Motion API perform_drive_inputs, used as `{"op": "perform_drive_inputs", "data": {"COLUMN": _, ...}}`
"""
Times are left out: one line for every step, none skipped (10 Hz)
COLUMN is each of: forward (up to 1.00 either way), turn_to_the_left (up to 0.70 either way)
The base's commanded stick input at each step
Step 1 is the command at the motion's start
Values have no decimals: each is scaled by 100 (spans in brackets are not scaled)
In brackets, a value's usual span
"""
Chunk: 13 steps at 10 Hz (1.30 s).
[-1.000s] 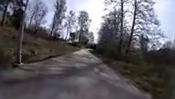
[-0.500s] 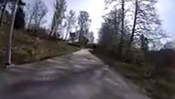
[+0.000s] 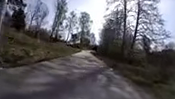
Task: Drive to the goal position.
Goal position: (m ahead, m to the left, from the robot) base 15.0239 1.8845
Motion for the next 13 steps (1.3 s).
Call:
{"op": "perform_drive_inputs", "data": {"forward": 100, "turn_to_the_left": 0}}
{"op": "perform_drive_inputs", "data": {"forward": 100, "turn_to_the_left": 0}}
{"op": "perform_drive_inputs", "data": {"forward": 100, "turn_to_the_left": 0}}
{"op": "perform_drive_inputs", "data": {"forward": 100, "turn_to_the_left": 0}}
{"op": "perform_drive_inputs", "data": {"forward": 100, "turn_to_the_left": 0}}
{"op": "perform_drive_inputs", "data": {"forward": 100, "turn_to_the_left": 0}}
{"op": "perform_drive_inputs", "data": {"forward": 100, "turn_to_the_left": 0}}
{"op": "perform_drive_inputs", "data": {"forward": 100, "turn_to_the_left": 0}}
{"op": "perform_drive_inputs", "data": {"forward": 100, "turn_to_the_left": 0}}
{"op": "perform_drive_inputs", "data": {"forward": 100, "turn_to_the_left": 0}}
{"op": "perform_drive_inputs", "data": {"forward": 100, "turn_to_the_left": 0}}
{"op": "perform_drive_inputs", "data": {"forward": 100, "turn_to_the_left": 0}}
{"op": "perform_drive_inputs", "data": {"forward": 100, "turn_to_the_left": 0}}
